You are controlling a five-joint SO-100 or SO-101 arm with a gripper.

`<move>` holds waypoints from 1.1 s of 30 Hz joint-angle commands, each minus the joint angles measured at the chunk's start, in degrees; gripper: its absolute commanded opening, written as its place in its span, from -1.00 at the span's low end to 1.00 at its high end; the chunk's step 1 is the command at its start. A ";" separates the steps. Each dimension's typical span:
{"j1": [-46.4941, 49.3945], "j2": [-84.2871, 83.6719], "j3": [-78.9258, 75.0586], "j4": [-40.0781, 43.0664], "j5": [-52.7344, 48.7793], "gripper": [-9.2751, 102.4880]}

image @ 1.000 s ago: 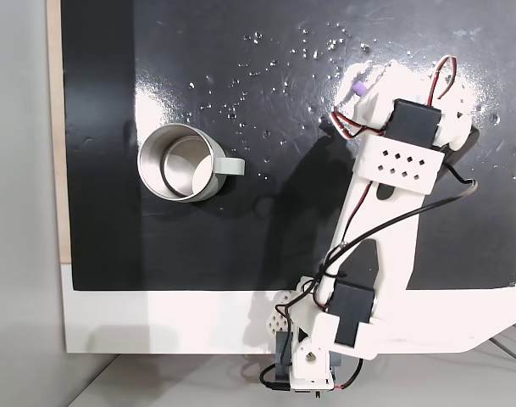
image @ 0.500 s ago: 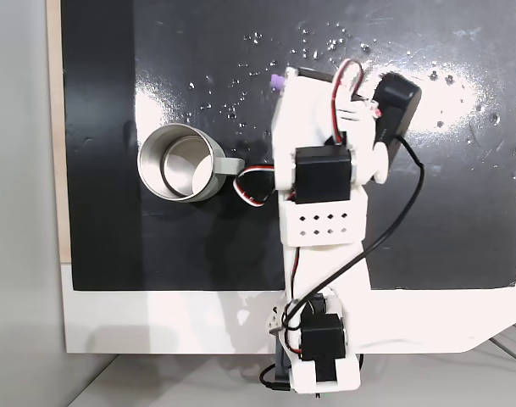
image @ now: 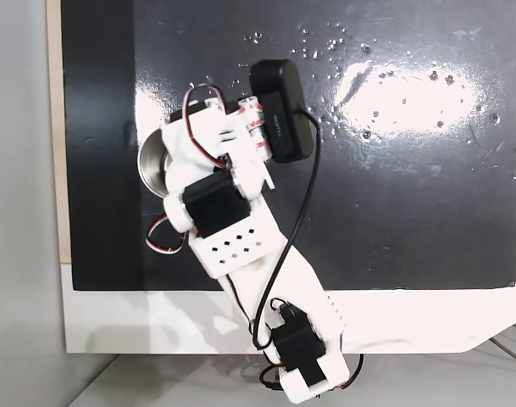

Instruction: Grasp a pengrip and put it in the cup.

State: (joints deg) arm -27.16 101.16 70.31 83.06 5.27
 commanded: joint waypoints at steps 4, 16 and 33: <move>-4.75 -2.55 -2.29 2.20 -3.16 -0.83; -9.58 -9.32 -2.37 4.48 -5.71 -0.83; -11.34 -10.72 -2.55 6.06 -6.15 -0.52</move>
State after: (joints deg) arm -38.50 89.74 70.31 88.68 -0.88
